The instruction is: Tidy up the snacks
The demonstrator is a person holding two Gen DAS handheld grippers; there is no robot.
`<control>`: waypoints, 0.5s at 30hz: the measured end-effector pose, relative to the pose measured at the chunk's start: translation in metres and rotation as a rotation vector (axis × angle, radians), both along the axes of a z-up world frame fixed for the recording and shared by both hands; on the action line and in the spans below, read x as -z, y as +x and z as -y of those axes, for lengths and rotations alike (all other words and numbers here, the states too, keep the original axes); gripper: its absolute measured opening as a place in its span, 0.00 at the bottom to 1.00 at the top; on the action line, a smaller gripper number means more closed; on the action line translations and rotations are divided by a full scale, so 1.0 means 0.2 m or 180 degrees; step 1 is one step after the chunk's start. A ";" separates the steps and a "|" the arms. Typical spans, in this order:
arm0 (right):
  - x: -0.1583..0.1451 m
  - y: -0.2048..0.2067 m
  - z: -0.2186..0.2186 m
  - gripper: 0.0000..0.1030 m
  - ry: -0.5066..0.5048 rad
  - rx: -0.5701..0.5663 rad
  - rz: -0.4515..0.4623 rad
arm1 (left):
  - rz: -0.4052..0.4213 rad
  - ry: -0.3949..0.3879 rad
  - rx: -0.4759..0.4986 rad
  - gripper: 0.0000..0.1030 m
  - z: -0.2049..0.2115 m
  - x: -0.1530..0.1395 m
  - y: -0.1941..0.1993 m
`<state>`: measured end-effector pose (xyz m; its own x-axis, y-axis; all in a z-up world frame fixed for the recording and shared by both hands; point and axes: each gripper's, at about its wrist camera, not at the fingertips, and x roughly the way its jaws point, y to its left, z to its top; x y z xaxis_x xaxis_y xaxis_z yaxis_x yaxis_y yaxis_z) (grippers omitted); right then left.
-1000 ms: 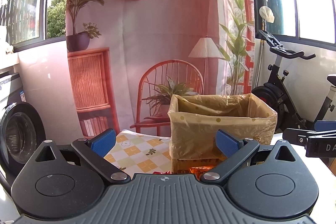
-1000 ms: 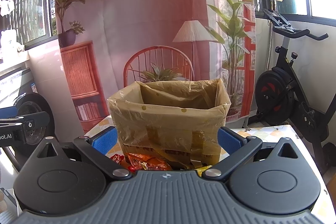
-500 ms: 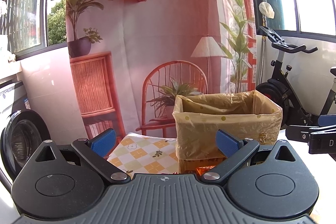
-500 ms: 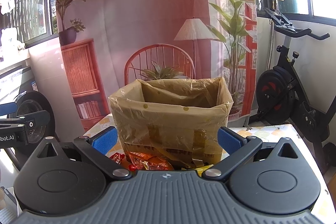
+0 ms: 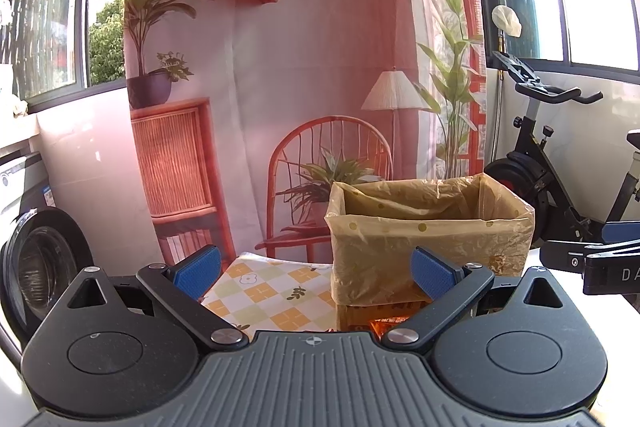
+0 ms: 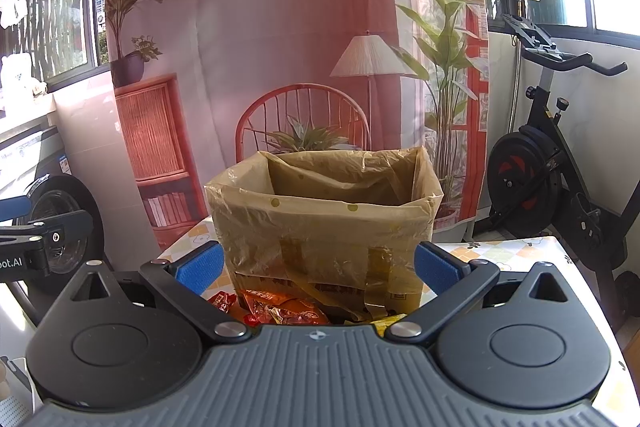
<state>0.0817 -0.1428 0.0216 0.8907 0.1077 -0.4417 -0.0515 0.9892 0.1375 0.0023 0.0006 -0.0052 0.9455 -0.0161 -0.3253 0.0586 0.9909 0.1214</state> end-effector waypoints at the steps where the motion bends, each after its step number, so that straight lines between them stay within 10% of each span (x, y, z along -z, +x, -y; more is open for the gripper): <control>1: 0.00 0.00 0.00 1.00 0.0000 0.0001 0.0000 | 0.0001 0.0002 -0.0001 0.99 0.00 0.00 0.00; 15: 0.00 0.00 0.00 1.00 0.0001 0.0000 -0.0001 | -0.0009 -0.0009 -0.0003 0.99 0.00 0.00 0.00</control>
